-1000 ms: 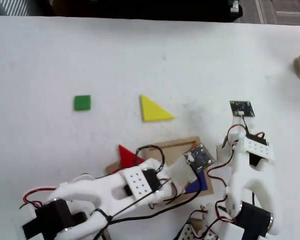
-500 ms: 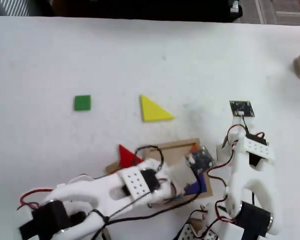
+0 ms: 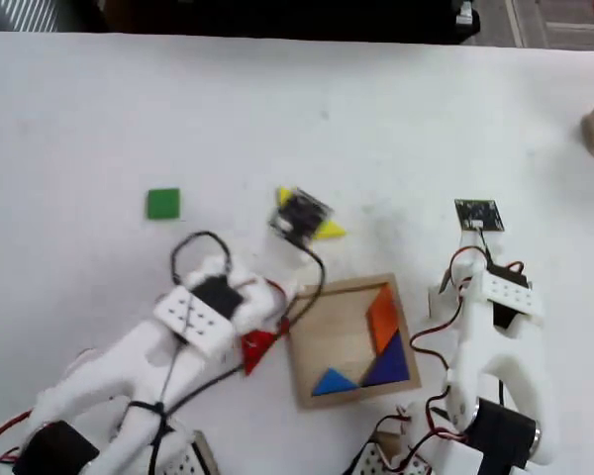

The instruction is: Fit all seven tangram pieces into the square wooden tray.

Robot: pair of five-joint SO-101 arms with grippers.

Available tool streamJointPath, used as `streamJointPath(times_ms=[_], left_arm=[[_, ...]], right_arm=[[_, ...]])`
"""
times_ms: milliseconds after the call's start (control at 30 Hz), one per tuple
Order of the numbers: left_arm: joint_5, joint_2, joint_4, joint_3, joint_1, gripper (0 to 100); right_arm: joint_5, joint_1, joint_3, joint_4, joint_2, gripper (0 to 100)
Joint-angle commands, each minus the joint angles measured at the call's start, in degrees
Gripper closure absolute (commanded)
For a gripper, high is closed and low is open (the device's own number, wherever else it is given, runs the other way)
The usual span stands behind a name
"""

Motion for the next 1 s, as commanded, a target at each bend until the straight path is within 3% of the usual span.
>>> streamJointPath(times_ms=[0, 167, 467, 633, 733, 800, 967], left_arm=[[-0.4, -2.4, -0.2, -5.3, -13.4, 97], [-0.4, -2.3, -0.3, -6.9, -22.0, 97], [-1.7, -2.3, 0.2, 0.1, -11.6, 97], [-10.5, -4.7, 9.4, 1.5, -14.1, 97], [-12.0, -6.7, 13.9, 1.9, -15.5, 96], [-11.6, -7.1, 15.3, 3.0, -15.5, 93], [-9.1, -7.5, 15.6, 8.0, -15.1, 72]], right_arm=[[0.6, 0.0, -0.1, -0.5, -2.2, 98.1], [0.6, 0.0, -0.1, -0.5, -2.2, 98.1], [0.6, 0.0, -0.1, -0.5, -2.2, 98.1], [0.7, 0.2, -0.1, -0.4, -2.2, 98.1], [1.1, 0.0, -0.1, -0.4, -2.2, 98.1], [2.0, 0.0, -0.1, -0.4, -2.2, 98.1], [2.1, 0.0, 0.0, -0.4, -2.2, 98.1]])
